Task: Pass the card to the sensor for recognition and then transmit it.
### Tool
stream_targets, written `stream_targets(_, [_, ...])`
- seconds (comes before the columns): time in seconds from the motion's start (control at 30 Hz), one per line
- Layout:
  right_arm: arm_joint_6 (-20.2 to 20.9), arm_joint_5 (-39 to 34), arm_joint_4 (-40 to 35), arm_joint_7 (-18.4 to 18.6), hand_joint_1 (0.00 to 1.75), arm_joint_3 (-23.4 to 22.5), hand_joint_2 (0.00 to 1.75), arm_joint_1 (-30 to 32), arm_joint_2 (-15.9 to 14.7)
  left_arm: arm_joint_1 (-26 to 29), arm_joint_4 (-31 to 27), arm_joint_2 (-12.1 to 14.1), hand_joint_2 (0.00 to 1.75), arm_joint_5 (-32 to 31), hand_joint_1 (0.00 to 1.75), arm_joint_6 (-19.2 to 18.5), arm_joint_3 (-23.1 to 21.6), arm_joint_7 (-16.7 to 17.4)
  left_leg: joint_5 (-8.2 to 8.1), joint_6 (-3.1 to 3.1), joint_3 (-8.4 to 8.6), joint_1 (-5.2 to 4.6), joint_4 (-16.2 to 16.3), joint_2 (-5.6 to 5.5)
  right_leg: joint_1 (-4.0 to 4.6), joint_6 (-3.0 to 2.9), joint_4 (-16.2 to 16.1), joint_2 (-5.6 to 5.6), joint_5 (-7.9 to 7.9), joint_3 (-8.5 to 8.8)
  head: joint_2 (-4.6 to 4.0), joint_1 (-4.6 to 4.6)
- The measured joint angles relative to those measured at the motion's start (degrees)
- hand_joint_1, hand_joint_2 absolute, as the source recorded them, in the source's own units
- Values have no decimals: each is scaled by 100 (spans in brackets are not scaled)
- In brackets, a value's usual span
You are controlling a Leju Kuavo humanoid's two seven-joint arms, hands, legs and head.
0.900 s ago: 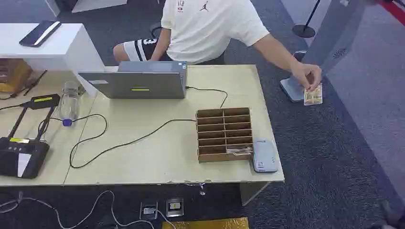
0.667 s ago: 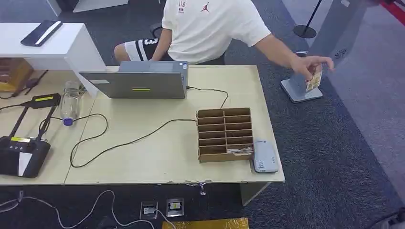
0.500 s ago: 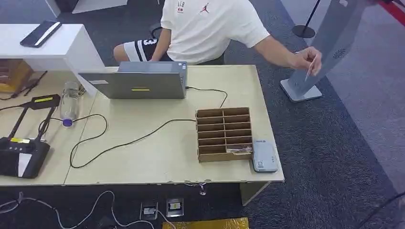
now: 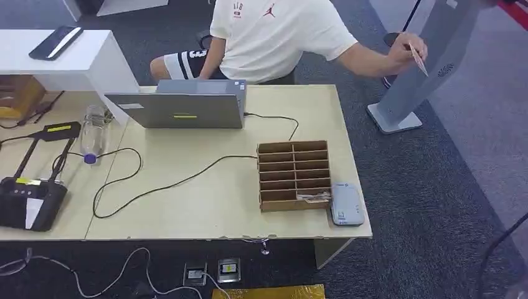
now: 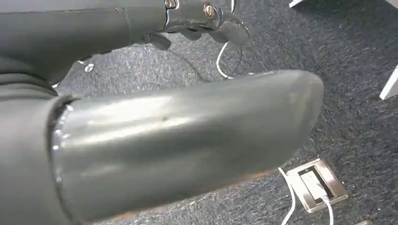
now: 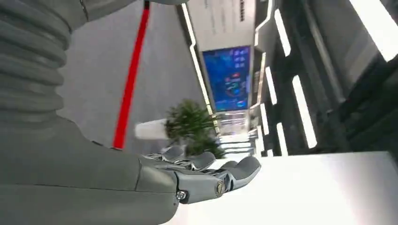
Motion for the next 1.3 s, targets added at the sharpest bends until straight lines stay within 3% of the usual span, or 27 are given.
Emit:
stream_targets(0.07, [235,283,-235,129,0,208,175,-26,-70,-1,0,-13,0,-90,0,4,-37,-2,0,0,0,2,0,0,1,0,0,-1,0,0,0,0])
stream_targets(0.1, [558,591,-356,203,0,330,175,-23,-88,-3,0,-22,0,-161,0,24,-70,-2,0,0,0,1,0,0,1,0,0,-1,0,-1,0,2])
stream_targets(0.2, [2011,1887,-698,317,0,709,175,67,-123,-79,-2,-37,0,-374,0,63,-173,-2,0,0,2,5,0,2,5,0,0,1,1,1,0,2])
stream_targets(0.27, [3220,2984,-1014,321,0,1073,175,232,-127,-166,-18,-44,0,-481,0,44,-266,13,2,-2,3,11,0,1,11,-1,0,0,1,6,0,2])
stream_targets(0.3, [3540,3361,-1159,326,0,1293,175,339,-101,-212,-28,-50,0,-505,0,35,-284,26,4,-4,2,14,0,-3,14,-1,0,-3,1,5,0,-2])
stream_targets(0.63, [4092,4011,-1959,160,0,2253,175,666,2,-314,-46,-70,0,-529,0,-68,-479,37,6,-9,-12,12,-1,-20,12,-4,0,-17,-3,-3,0,0])
stream_targets(0.9, [4160,4538,-2011,83,0,3149,175,710,275,-342,-61,-68,0,-534,0,-166,-533,46,9,-11,-10,13,-1,-22,13,-4,1,-20,-2,-3,0,0])
stream_targets(1.27, [4265,4656,-2013,85,0,3677,175,708,450,-342,-61,-70,0,-525,0,-179,-533,98,9,-12,-11,13,-1,-20,13,-4,1,-17,-3,-6,0,0])
stream_targets(1.3, [4234,4680,-2000,92,9,3701,175,707,465,-342,-59,-70,0,-525,0,-179,-533,107,9,-12,-11,12,-1,-20,12,-4,1,-17,-3,-6,0,-2])
